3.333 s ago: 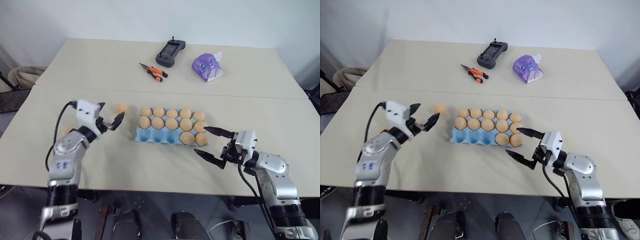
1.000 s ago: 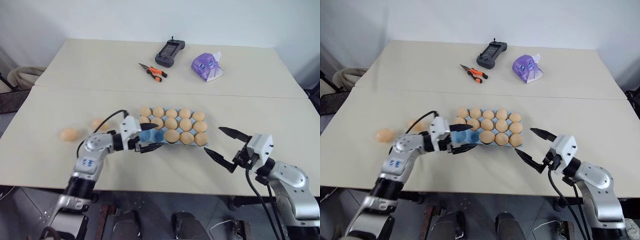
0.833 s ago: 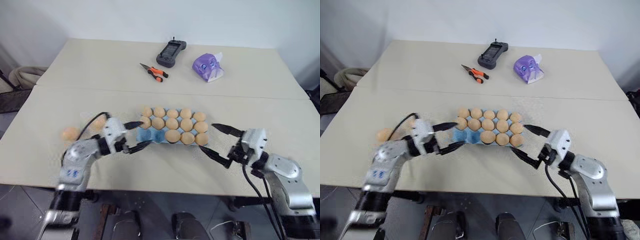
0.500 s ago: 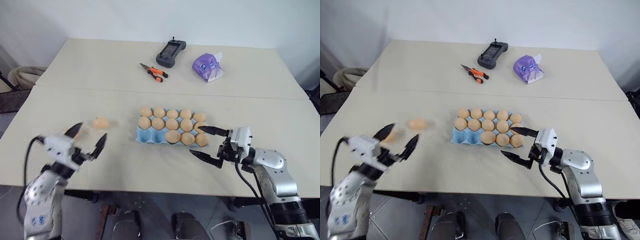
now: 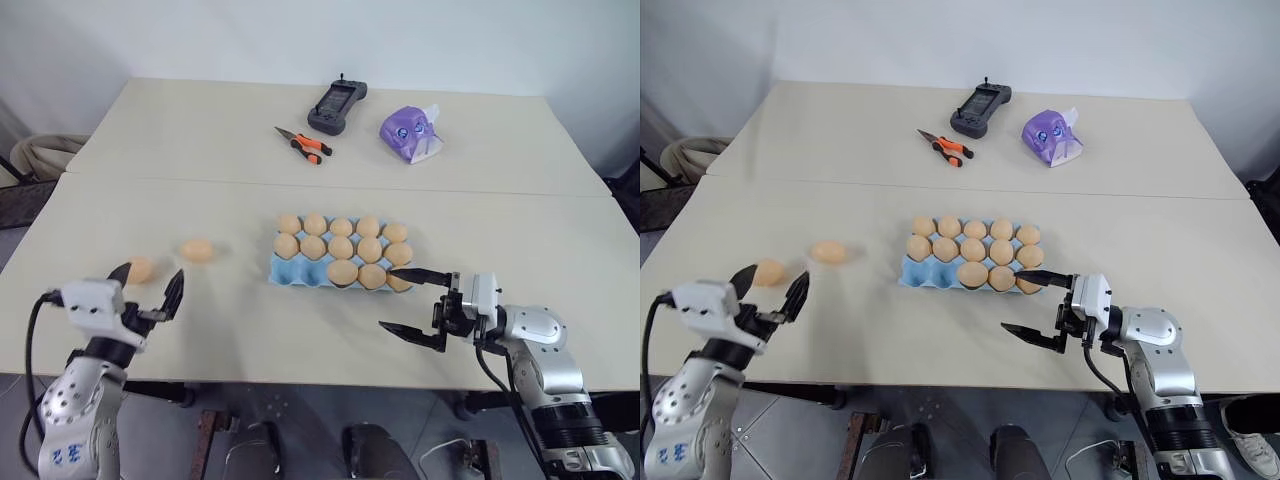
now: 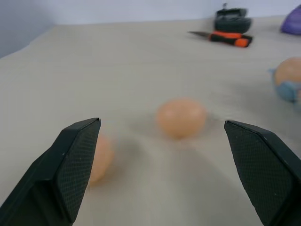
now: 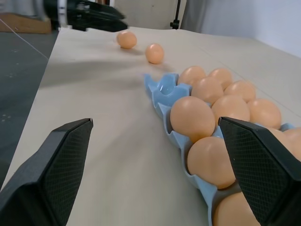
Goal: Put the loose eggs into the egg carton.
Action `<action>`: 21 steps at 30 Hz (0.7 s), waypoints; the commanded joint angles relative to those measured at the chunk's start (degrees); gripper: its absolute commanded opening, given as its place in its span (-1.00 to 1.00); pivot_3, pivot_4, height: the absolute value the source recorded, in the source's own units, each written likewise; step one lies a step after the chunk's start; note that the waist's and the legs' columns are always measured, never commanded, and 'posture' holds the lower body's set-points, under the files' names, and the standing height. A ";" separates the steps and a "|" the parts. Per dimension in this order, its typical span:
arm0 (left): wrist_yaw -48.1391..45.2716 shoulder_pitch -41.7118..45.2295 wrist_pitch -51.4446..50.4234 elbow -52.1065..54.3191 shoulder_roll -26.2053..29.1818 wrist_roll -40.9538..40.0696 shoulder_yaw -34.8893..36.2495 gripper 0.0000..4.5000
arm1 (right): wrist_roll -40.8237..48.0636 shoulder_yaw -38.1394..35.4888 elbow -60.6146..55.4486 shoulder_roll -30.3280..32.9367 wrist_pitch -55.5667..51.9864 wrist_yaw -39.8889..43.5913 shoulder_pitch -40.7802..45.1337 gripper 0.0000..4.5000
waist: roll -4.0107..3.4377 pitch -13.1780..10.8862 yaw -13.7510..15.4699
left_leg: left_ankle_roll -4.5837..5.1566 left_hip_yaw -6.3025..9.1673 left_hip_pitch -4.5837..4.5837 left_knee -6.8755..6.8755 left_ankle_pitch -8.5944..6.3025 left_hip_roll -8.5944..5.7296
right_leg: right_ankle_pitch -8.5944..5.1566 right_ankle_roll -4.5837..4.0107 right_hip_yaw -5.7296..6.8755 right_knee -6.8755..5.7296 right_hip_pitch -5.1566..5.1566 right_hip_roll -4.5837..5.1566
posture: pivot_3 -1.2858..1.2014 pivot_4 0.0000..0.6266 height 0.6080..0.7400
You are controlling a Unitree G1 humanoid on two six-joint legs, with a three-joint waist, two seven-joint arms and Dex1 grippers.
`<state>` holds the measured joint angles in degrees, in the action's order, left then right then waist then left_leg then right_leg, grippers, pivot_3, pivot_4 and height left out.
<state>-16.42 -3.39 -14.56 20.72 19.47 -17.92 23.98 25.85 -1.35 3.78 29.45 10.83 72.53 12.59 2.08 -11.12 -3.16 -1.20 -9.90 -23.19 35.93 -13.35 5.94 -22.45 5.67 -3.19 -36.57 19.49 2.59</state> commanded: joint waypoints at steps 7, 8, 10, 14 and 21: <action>1.80 14.75 -0.85 -14.71 3.25 5.86 -6.51 0.99 | 1.12 0.11 -4.06 -0.96 -0.63 -2.21 -1.65 1.00 | 0.00 0.00 -0.05 | 0.15 -0.12 -0.01 0.02 0.14 0.05 | 0.00 0.02 -0.08 -0.01 0.10 -0.16 | 0.03 -0.52 1.00; 1.69 15.44 -1.37 -15.89 3.42 6.12 -6.94 0.99 | 1.06 0.22 -4.29 -1.20 -0.72 -2.53 -1.81 1.00 | 0.00 0.00 -0.05 | 0.15 -0.12 -0.01 0.03 0.14 0.06 | -0.01 0.02 -0.08 -0.02 0.11 -0.19 | 0.03 -0.52 1.00; 1.07 16.35 -1.14 -17.95 3.70 6.50 -7.78 0.99 | 0.73 0.65 -4.49 -1.77 -0.48 -3.19 -2.04 1.00 | 0.00 0.00 -0.03 | 0.14 -0.12 -0.01 0.03 0.14 0.09 | -0.01 0.03 -0.08 -0.06 0.13 -0.19 | 0.03 -0.52 1.00; 0.77 16.92 -1.81 -19.53 4.13 6.84 -8.92 0.71 | -0.37 1.74 -4.57 -3.52 0.68 -4.69 -3.24 1.00 | 0.00 0.00 0.05 | 0.10 -0.12 0.00 0.04 0.15 0.13 | -0.02 0.04 -0.07 -0.15 0.17 -0.21 | 0.03 -0.52 1.00; -2.84 16.61 -0.49 -19.60 5.63 5.52 -9.01 -0.01 | -0.85 1.17 -4.82 -3.77 1.14 -6.75 -4.45 1.00 | 0.00 0.00 0.07 | 0.02 -0.12 0.00 0.08 0.11 0.06 | -0.02 0.04 -0.07 -0.27 0.17 -0.16 | 0.03 -0.52 1.00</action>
<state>-17.74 12.92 -16.41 -0.16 24.09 -11.51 14.68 24.40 1.08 1.16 25.35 11.17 66.37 8.38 2.08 -11.12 -3.09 -1.30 -10.02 -23.19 36.01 -13.31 6.00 -22.47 5.71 -3.26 -36.86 19.65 2.43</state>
